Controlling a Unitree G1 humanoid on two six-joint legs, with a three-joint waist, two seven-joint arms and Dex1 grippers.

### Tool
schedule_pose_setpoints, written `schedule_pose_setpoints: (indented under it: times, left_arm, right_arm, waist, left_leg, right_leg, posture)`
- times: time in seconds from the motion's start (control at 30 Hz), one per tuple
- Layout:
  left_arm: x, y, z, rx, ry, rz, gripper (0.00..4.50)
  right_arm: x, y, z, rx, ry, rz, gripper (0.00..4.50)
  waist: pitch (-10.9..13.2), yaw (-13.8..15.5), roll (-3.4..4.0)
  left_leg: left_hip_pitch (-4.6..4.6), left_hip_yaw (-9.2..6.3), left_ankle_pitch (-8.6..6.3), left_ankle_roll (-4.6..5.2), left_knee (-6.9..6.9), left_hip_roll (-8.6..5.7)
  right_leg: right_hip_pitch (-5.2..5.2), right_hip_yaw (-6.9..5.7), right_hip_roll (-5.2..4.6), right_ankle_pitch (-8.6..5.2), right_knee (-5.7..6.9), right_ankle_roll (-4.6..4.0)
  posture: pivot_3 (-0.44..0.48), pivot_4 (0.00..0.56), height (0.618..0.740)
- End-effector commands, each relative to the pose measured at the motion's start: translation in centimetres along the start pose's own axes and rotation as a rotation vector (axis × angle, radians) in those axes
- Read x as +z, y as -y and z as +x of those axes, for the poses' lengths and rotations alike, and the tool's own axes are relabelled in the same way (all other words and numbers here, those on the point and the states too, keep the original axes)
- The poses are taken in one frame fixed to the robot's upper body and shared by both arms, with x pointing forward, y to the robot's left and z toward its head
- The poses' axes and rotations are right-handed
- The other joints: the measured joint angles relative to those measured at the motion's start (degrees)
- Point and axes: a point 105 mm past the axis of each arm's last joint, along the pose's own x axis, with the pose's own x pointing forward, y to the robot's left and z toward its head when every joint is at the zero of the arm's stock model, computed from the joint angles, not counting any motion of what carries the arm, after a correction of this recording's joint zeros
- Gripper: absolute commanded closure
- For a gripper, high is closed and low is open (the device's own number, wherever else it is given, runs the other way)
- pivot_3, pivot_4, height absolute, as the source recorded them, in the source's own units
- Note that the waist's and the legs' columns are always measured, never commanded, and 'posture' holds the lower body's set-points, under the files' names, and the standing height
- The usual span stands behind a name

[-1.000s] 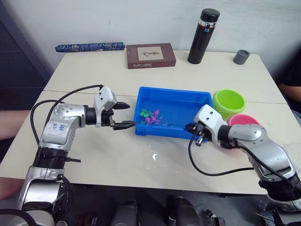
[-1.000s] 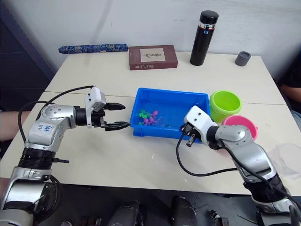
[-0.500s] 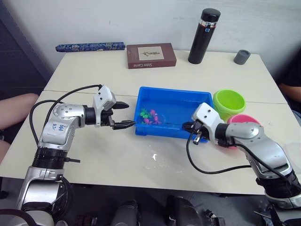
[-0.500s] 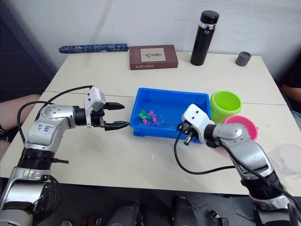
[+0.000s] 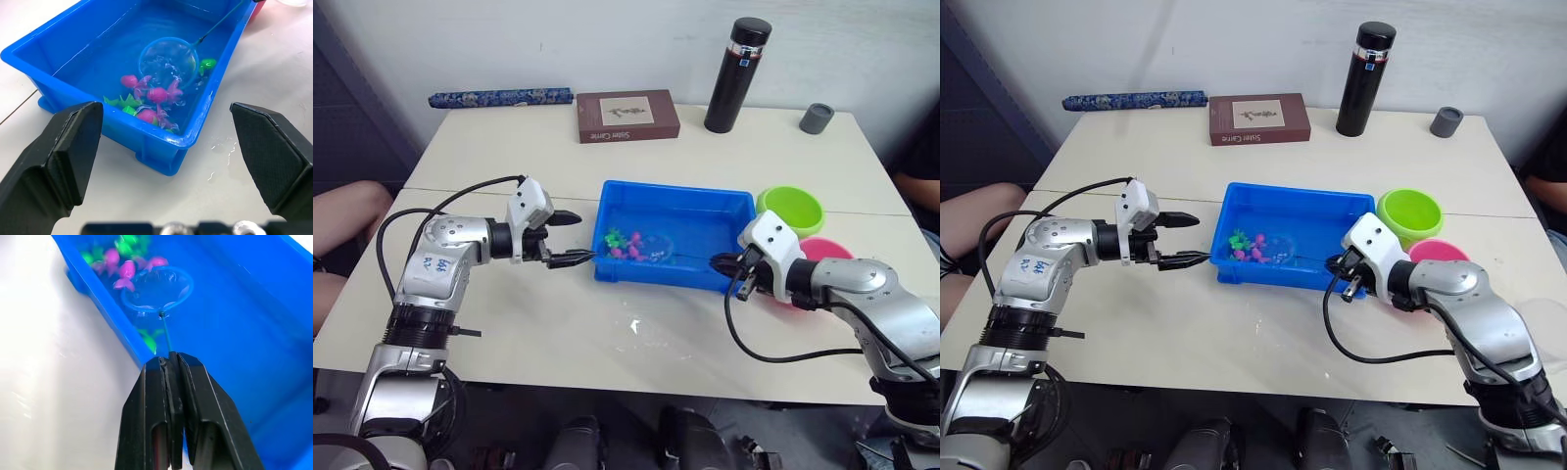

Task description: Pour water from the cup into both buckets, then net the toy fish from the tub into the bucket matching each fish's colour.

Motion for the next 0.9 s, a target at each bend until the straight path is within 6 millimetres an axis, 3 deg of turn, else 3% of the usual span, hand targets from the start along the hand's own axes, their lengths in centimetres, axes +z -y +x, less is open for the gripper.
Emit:
schedule_pose_setpoints:
  times: [0.03,0.47,0.6,0.73,0.9]
  left_arm:
    - [0.9,-0.2,-0.1,-0.007,0.016,0.043,0.03]
    - [-0.6,-0.4,-1.9,-0.024,-0.065,0.055,0.03]
    - [-0.5,-0.6,-2.3,-0.005,-0.065,0.057,0.03]
    - [-0.6,-0.6,-2.6,0.008,-0.066,0.053,0.03]
    - [-0.9,-0.6,-2.8,0.013,-0.071,0.049,0.03]
  right_arm:
    - [0.8,0.0,-0.7,-0.017,0.030,-0.004,4.50]
    - [0.7,0.2,0.5,0.006,-0.005,-0.197,4.50]
    - [1.3,1.7,0.5,-0.059,-0.026,-0.294,4.50]
    - [2.7,2.8,-0.7,-0.090,0.017,-0.265,4.50]
    - [4.2,2.2,-0.9,-0.048,0.057,-0.280,4.50]
  waist:
    - [0.00,-0.01,0.00]
    - [0.00,-0.09,0.00]
    - [0.00,-0.10,0.01]
    - [0.00,0.02,0.01]
    - [0.00,-0.04,0.01]
  left_leg:
    - [0.00,0.00,0.00,0.00,0.00,0.00]
    - [0.00,0.02,0.00,0.00,-0.01,-0.01]
    - [0.00,0.03,0.00,0.00,-0.01,0.00]
    - [-0.11,-0.06,0.00,0.00,-0.01,0.00]
    - [-0.24,-0.09,0.00,0.00,0.03,0.00]
  right_leg:
    - [0.00,0.00,0.00,0.00,0.00,0.00]
    - [-0.02,-0.01,0.01,0.00,-0.01,0.00]
    - [-0.02,0.00,0.00,0.00,-0.01,0.00]
    - [-0.03,-0.06,-0.02,0.00,-0.08,0.00]
    - [-0.11,-0.16,-0.01,0.00,-0.06,0.00]
  posture:
    - [0.000,0.150,0.740]
    - [0.000,0.150,0.740]
    - [0.000,0.150,0.740]
    - [0.000,0.150,0.740]
    - [0.000,0.150,0.740]
